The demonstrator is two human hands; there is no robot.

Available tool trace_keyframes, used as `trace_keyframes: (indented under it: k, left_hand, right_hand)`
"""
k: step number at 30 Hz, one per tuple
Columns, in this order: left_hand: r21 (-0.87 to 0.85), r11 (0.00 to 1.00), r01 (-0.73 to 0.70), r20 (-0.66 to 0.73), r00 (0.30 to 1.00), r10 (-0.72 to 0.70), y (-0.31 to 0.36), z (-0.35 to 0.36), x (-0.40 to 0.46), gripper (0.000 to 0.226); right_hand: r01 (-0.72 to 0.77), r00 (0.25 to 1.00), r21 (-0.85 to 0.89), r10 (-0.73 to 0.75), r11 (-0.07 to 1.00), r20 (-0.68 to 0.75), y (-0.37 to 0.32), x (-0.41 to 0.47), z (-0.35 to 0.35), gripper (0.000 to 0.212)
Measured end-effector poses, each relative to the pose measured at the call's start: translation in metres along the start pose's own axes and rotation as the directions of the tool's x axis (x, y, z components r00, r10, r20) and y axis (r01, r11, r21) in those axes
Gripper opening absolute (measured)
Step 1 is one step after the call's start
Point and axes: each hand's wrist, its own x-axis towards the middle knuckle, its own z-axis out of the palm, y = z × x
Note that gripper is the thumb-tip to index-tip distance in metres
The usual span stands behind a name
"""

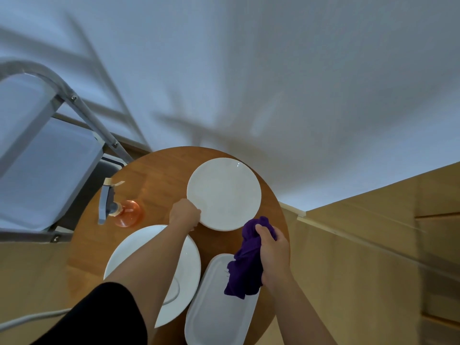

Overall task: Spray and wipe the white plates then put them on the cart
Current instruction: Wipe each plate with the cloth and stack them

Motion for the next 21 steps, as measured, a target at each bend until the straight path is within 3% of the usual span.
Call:
trace_keyframes:
  k: [5,8,10,12,17,19,21]
  left_hand:
    - [-0.222,0.973,0.057,0.057,0.997,-0.045,-0.002,-0.005,0.000,0.007]
    - [-0.397,0.917,-0.035,-0.075,0.997,0.005,-0.004,-0.003,0.000,0.014]
    - [-0.566,0.823,-0.051,-0.153,0.987,-0.044,0.000,-0.005,-0.001,0.014]
    - [-0.700,0.713,-0.034,-0.145,0.985,-0.095,0.004,-0.010,-0.005,0.013]
    - [-0.805,0.593,-0.017,-0.060,0.997,-0.054,0.000,-0.020,-0.020,0.014]
    - [-0.850,0.527,-0.002,-0.029,0.999,-0.043,0.000,-0.029,-0.033,0.005]
    - [-0.894,0.447,0.015,0.015,1.000,-0.003,-0.002,-0.041,-0.052,0.015]
  right_hand:
    - [0.021,1.000,0.018,-0.021,1.000,0.012,-0.013,0.001,0.003,0.015]
    - [0.029,0.999,0.041,-0.030,0.999,0.012,-0.020,0.000,0.005,0.012]
    - [0.029,1.000,0.035,-0.030,0.999,0.007,-0.024,-0.002,0.006,0.013]
    - [0.034,0.999,0.031,-0.034,0.999,-0.002,-0.029,-0.005,0.007,0.012]
    - [0.073,0.997,0.053,-0.073,0.996,-0.012,-0.041,-0.020,0.005,0.012]
    - [0.126,0.992,0.048,-0.126,0.991,-0.014,-0.050,-0.029,0.005,0.023]
    - [0.192,0.981,0.057,-0.190,0.980,-0.030,-0.059,-0.039,0.006,0.029]
